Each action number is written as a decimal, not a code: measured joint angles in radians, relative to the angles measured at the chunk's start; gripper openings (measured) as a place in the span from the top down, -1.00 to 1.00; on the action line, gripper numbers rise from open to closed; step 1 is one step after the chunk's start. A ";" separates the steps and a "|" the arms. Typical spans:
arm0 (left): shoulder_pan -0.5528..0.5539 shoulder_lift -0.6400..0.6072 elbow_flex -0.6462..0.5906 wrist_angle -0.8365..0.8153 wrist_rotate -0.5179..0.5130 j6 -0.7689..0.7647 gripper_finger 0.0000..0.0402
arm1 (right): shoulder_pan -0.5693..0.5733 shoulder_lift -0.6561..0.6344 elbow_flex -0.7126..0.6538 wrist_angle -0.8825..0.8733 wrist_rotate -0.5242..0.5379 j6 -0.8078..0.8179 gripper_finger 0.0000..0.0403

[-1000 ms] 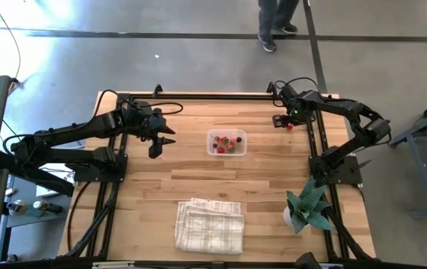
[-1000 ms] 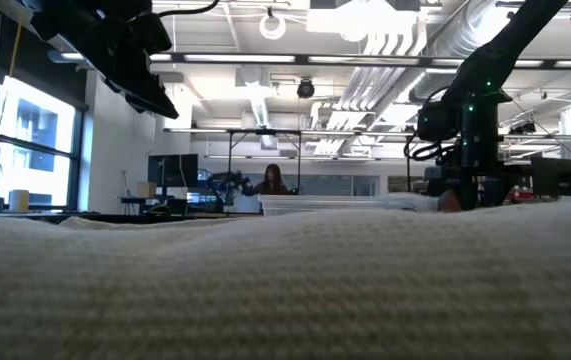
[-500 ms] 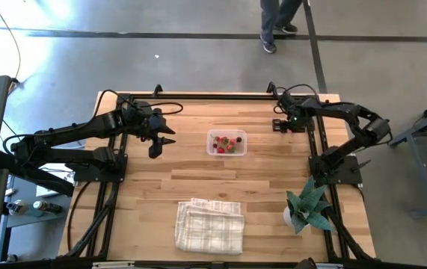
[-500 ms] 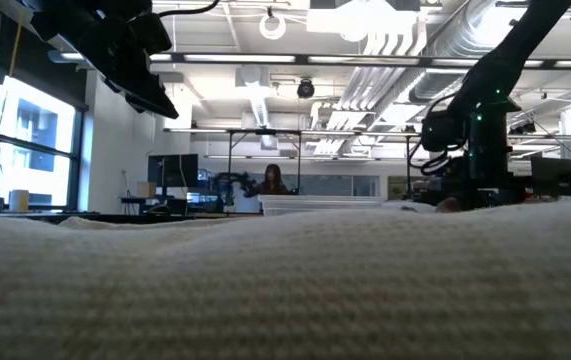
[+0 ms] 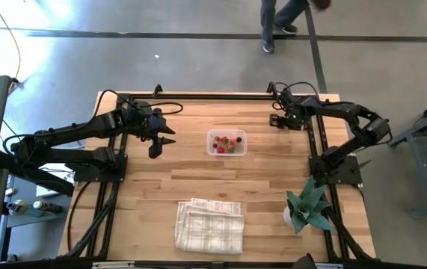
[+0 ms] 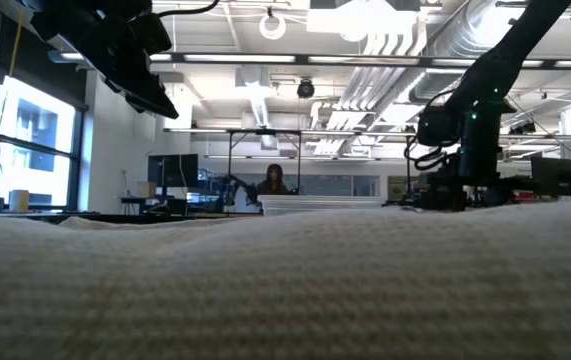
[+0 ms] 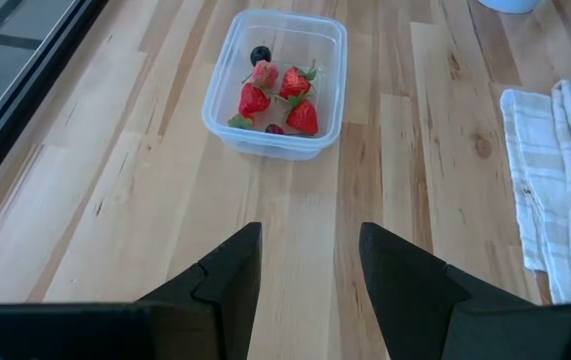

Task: Pick and placing Produce into tupperware
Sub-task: Put the raspberry into the transparent bin

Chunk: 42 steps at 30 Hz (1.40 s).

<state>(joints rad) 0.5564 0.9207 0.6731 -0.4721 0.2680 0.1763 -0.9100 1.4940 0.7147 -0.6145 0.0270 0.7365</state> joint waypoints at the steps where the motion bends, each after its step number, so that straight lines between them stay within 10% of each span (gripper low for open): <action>1: 0.000 0.000 0.000 0.000 0.000 0.000 0.21 | 0.000 0.000 0.000 0.003 0.001 0.000 0.07; 42: 0.000 0.000 0.000 0.000 0.000 0.000 0.21 | 0.002 0.069 0.003 -0.005 0.006 0.071 0.07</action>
<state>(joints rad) 0.5560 0.9208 0.6735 -0.4721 0.2682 0.1764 -0.9085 1.5635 0.7177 -0.6199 0.0329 0.8076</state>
